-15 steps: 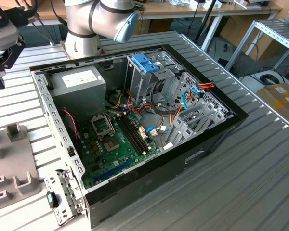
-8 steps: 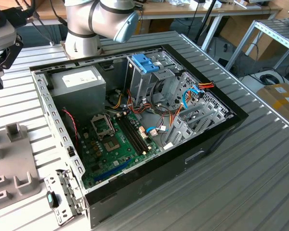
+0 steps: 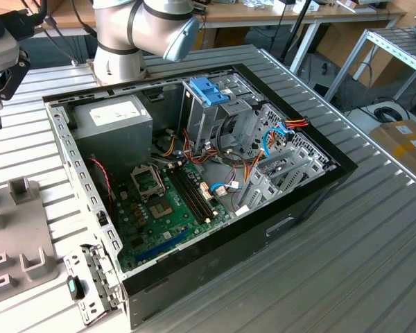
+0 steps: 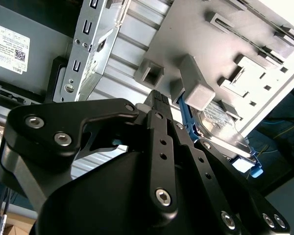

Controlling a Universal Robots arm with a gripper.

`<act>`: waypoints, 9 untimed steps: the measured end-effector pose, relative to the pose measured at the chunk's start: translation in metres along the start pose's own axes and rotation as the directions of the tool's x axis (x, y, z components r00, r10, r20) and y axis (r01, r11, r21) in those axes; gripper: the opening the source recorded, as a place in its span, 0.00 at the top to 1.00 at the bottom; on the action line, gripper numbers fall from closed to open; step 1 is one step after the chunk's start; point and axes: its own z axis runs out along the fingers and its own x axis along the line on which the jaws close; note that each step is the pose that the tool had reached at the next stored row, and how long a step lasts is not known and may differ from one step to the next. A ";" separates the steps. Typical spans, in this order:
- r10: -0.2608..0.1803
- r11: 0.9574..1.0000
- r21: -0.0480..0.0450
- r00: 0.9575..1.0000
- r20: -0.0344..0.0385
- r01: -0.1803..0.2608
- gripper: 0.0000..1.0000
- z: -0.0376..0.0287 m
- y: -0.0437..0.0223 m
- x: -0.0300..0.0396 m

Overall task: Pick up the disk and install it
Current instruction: 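Reach for the disk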

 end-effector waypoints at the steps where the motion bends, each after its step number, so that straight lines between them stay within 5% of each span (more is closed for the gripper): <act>1: 0.000 1.000 0.000 1.000 0.000 0.000 0.89 0.0000 0.0000 0.0003; 9: 0.000 1.000 0.000 1.000 0.000 0.000 0.89 -0.0001 -0.0002 0.0025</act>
